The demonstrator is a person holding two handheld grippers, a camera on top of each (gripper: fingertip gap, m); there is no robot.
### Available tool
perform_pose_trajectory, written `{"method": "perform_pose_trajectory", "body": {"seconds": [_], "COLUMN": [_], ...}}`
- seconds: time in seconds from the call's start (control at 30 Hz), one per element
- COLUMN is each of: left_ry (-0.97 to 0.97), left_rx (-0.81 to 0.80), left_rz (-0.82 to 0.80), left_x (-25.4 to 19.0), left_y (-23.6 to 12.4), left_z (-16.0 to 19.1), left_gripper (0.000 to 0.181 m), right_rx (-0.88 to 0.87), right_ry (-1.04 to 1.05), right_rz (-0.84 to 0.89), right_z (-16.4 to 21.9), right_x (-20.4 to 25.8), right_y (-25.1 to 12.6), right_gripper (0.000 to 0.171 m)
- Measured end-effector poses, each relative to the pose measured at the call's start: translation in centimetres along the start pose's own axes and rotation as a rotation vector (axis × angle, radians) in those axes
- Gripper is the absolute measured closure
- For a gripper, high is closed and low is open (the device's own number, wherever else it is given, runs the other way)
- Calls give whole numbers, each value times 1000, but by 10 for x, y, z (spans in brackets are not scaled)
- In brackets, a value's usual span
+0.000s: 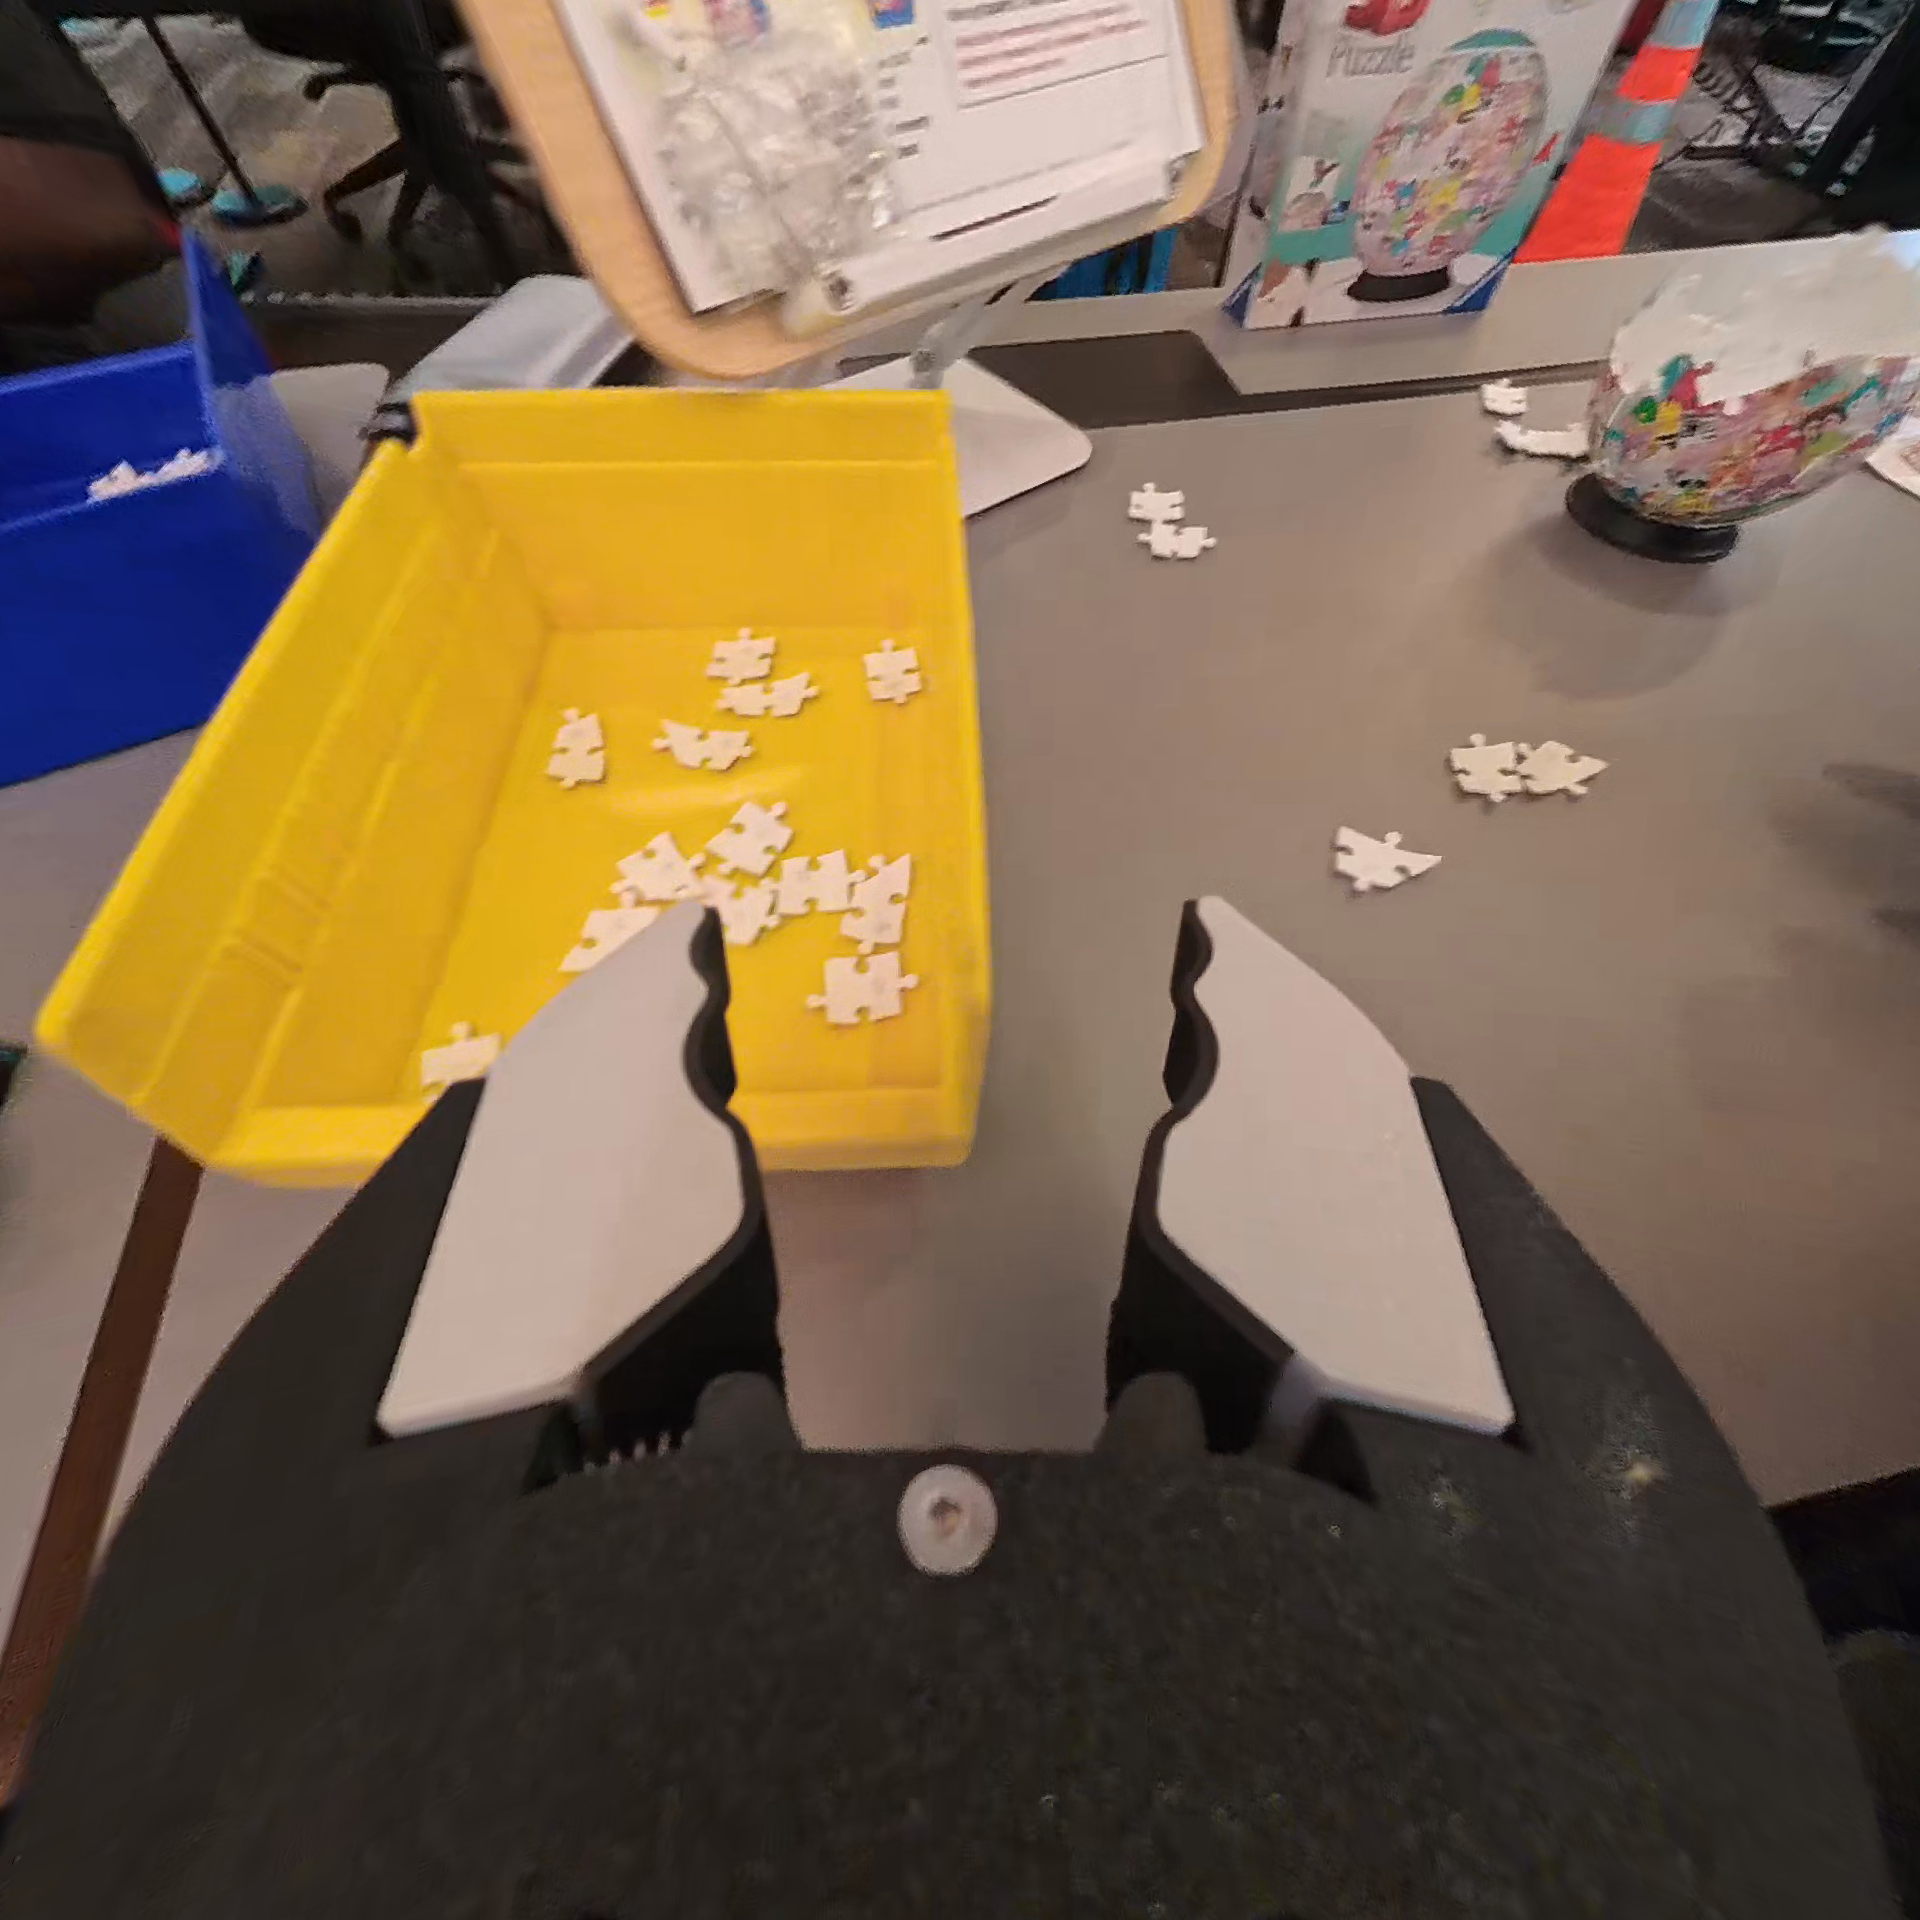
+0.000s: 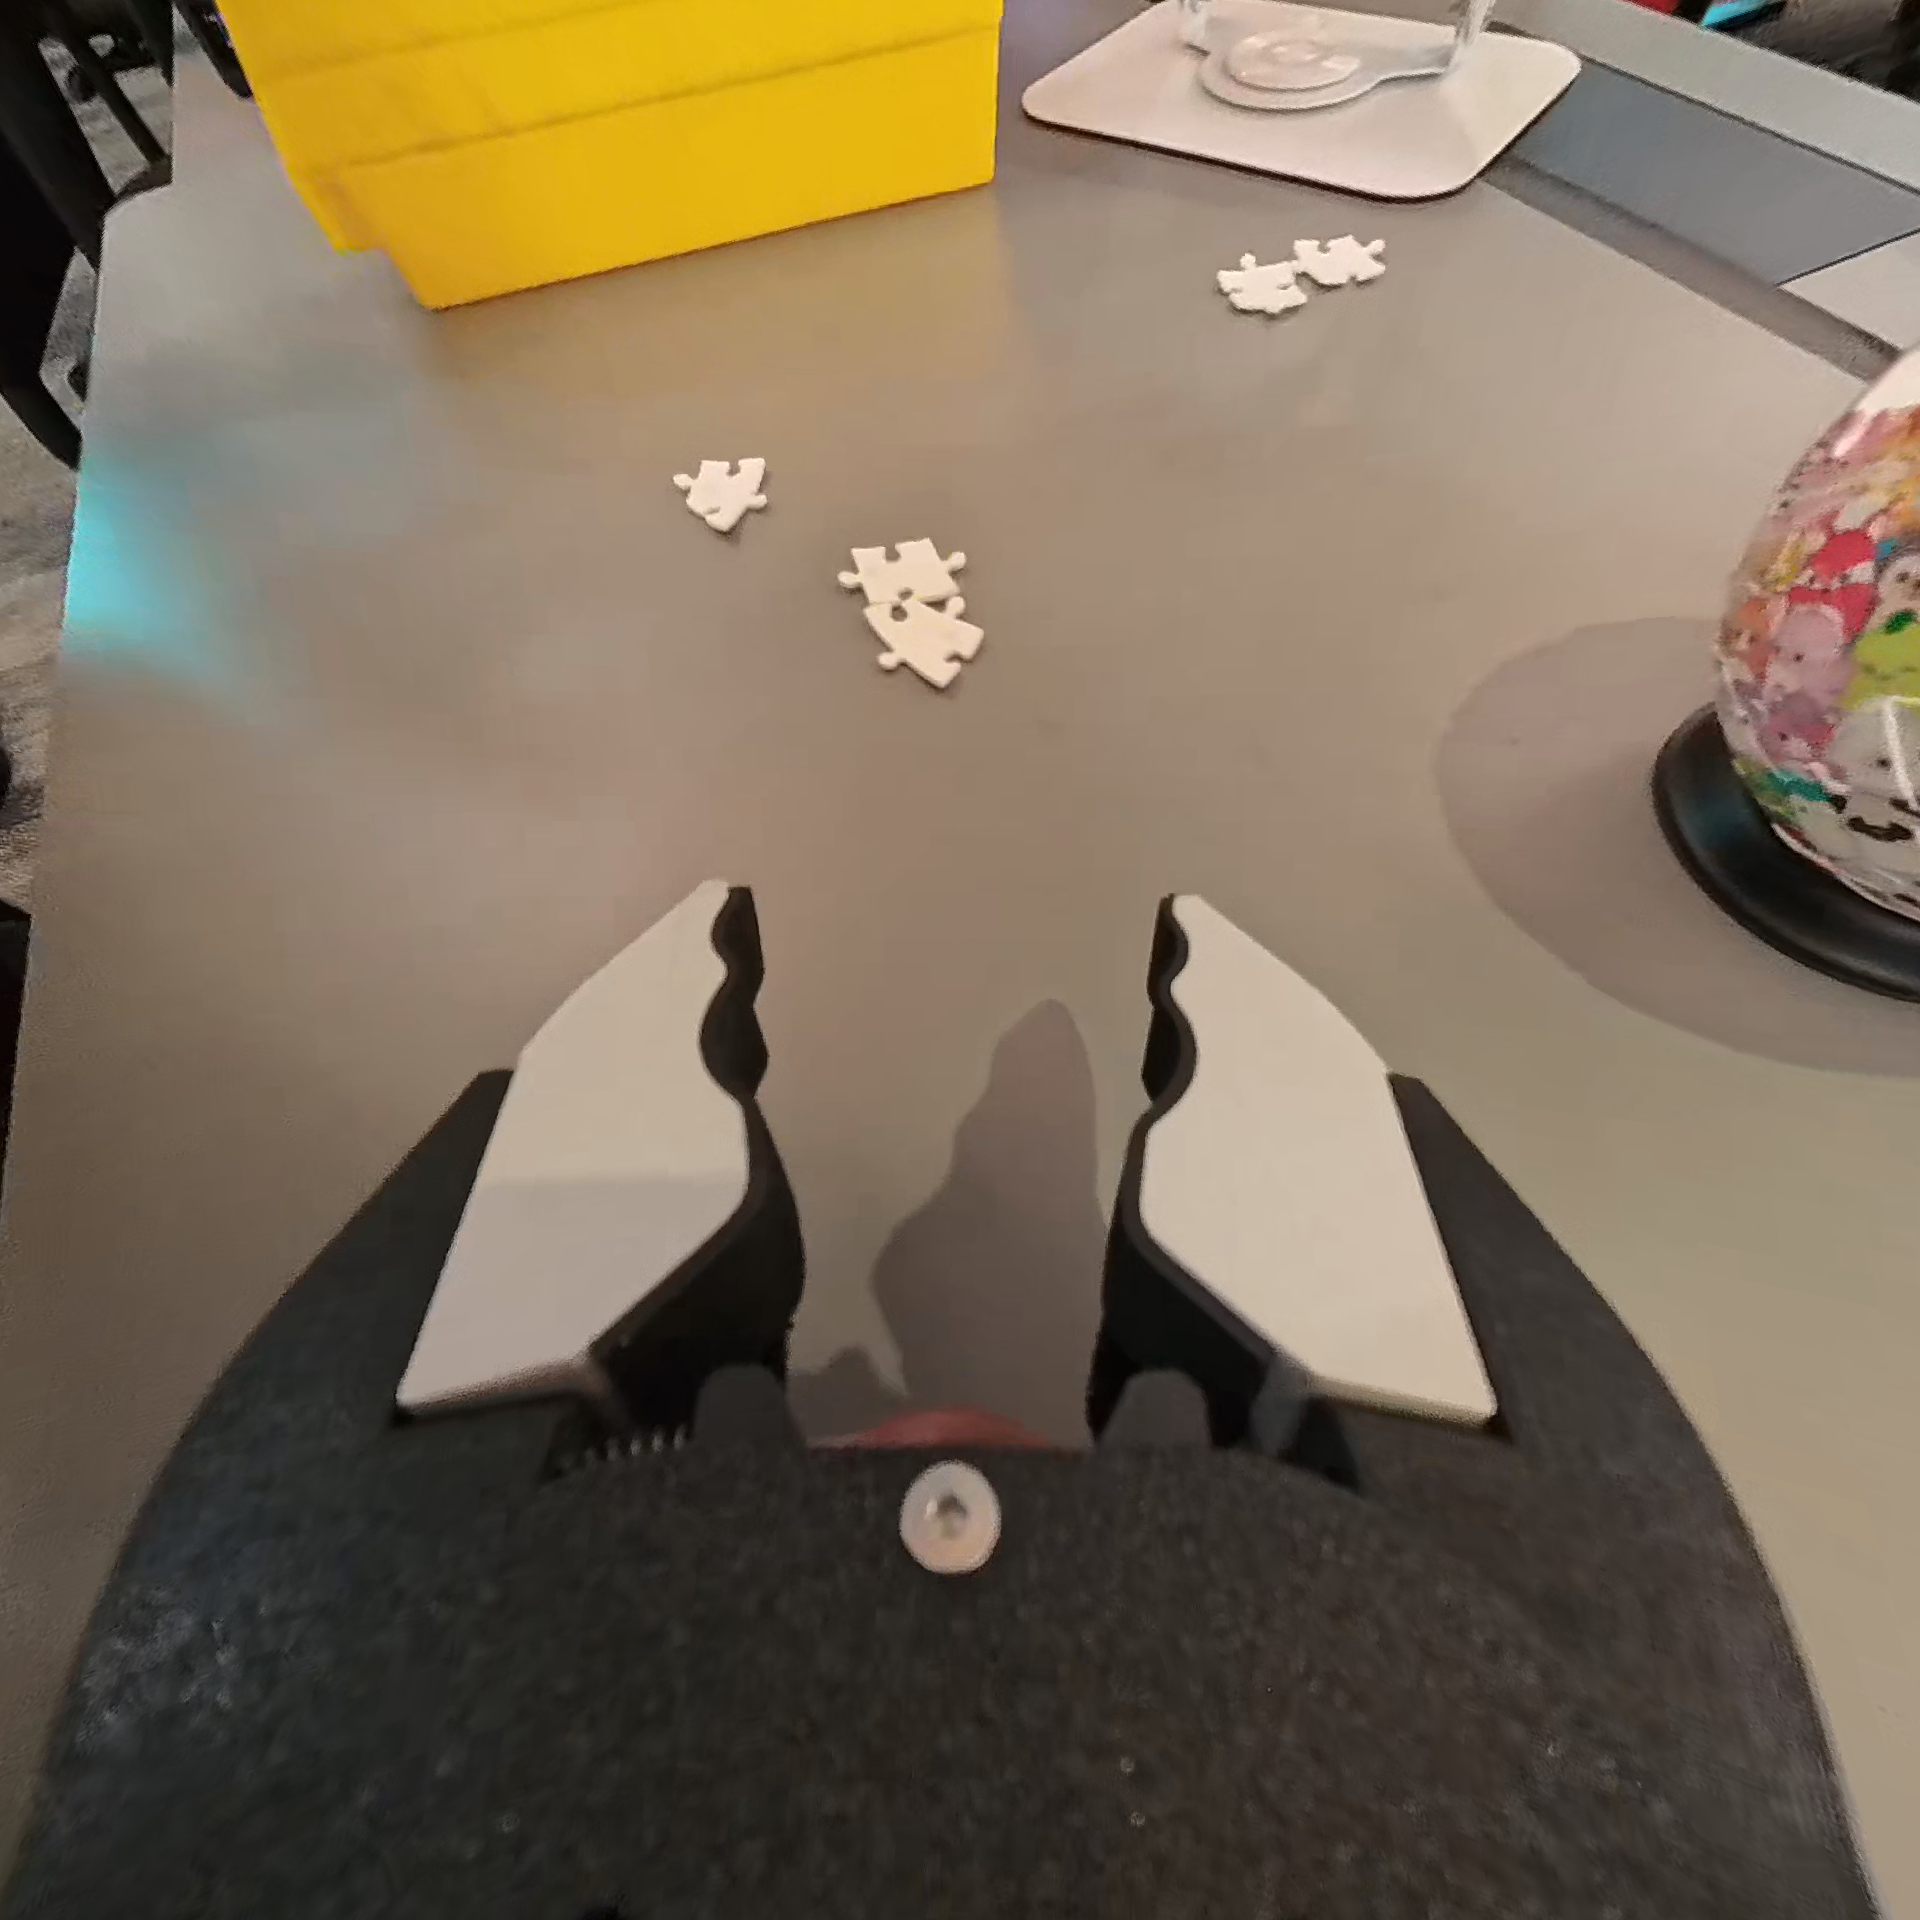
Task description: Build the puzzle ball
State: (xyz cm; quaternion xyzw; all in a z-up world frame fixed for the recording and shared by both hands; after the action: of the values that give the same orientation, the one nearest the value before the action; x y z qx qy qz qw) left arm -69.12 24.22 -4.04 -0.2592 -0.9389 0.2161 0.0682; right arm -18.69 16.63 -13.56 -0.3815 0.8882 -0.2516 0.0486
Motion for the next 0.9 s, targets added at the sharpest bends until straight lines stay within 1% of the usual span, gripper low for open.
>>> {"method": "perform_pose_trajectory", "body": {"seconds": [0.1, 0.2, 0.33, 0.47, 0.57, 0.6, 0.63, 0.73, 0.83, 0.9], "left_ry": [-43, -43, 12, 55, 71, 72, 68, 70, 142, 212], "left_rx": [5, 13, 103, 166, 233, 268, 308, 373, 415, 465], "left_rz": [-19, -68, -135, -121, -78, -44, -7, 41, 93, 103], "left_x": [20, 35, 50, 63, 74, 78, 82, 97, 103, 105], "left_y": [-5, -9, -8, 2, 15, 21, 28, 54, 83, 102], "left_z": [4, 10, 23, 26, 23, 21, 19, 9, 2, 2], "left_gripper": [101, 101, 100, 103, 104, 108, 113, 114, 121, 121], "right_rx": [7, 4, 15, 51, 72, 78, 83, 108, 123, 130], "right_ry": [-10, 14, 38, 18, 11, 13, 15, 15, 4, 13], "right_rz": [11, 22, 16, -2, -9, -11, -15, -25, -22, -18], "right_z": [-2, -3, -3, -5, -5, -5, -5, -6, -7, -7], "right_x": [3, 3, 4, 8, 12, 12, 13, 13, 11, 9], "right_y": [1, 2, 7, 16, 22, 24, 26, 32, 34, 34], "right_gripper": [100, 101, 102, 102, 102, 102, 102, 101, 101, 101]}}
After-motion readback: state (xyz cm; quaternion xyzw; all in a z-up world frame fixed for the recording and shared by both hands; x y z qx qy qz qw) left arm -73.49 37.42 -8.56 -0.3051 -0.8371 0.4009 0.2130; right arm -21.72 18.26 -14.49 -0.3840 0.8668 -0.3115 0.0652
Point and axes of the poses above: each gripper's, where its closed fingertips meet, y out along the fingers, z out of its underside, x = y × z across the jaws, the point moved 9 cm from there along -y, back along the fingers, and after that the axes turned 3 degrees about -z, right-handed, at the moved point
